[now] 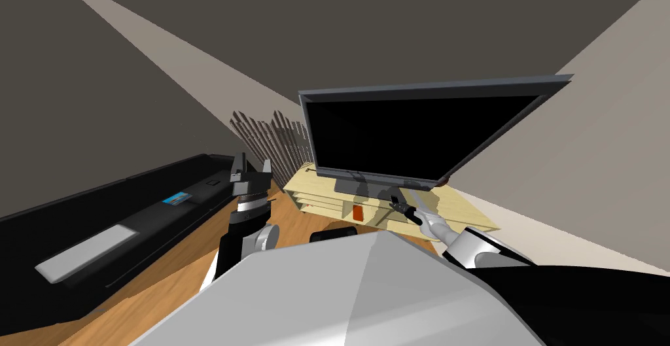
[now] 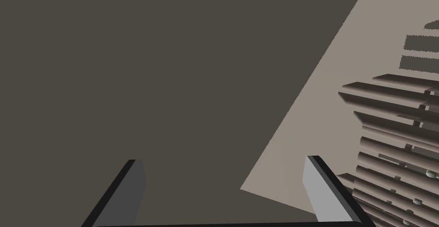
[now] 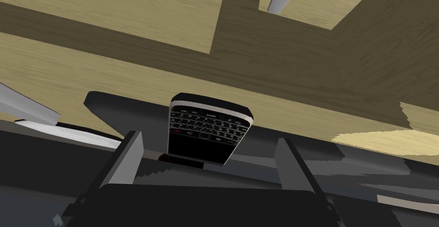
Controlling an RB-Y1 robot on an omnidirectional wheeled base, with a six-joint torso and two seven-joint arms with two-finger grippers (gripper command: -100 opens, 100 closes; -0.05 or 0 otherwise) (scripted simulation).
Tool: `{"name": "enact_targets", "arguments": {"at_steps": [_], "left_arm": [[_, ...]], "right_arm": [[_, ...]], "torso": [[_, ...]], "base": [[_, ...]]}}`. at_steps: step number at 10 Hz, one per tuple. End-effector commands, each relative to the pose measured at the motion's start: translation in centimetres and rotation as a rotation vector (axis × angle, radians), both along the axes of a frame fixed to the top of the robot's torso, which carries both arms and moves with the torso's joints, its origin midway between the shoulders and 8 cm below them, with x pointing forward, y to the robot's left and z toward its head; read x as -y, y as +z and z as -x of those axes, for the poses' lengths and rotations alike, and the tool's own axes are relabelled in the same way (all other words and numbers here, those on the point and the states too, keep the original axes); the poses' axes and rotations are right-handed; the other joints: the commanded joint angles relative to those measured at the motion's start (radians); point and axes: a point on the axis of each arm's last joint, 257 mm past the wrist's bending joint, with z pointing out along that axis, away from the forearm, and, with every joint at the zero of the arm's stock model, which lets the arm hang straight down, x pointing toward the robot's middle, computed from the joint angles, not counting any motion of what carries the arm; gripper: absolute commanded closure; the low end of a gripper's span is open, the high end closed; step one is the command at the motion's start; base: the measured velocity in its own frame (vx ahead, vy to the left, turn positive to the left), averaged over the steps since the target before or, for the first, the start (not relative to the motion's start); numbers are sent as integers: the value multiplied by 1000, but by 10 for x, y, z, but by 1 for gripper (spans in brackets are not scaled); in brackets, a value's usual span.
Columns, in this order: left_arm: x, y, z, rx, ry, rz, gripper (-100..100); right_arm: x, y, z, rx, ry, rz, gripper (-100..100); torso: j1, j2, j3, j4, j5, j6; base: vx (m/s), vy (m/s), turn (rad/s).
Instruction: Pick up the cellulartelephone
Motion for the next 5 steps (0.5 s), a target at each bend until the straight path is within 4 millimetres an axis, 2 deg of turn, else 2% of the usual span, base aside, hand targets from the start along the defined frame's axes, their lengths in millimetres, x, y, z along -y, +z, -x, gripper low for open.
{"name": "enact_targets", "arguments": {"at_steps": [1,2,5], "left_arm": [[0,0,0,0,0,0,0],[0,0,0,0,0,0,0],[0,0,0,0,0,0,0]], "right_arm": [[0,0,0,0,0,0,0],[-10,-7,-4,3,-10,-1,-100],[-24,-15,-8,5,-22,-1,-100]], "torso": [[0,0,0,0,0,0],[0,5,3,1,0,0],[-7,9,5,2,-1,0]], "base": [[17,-1,-2],[7,-61,57],[-12,-101,59]]}}
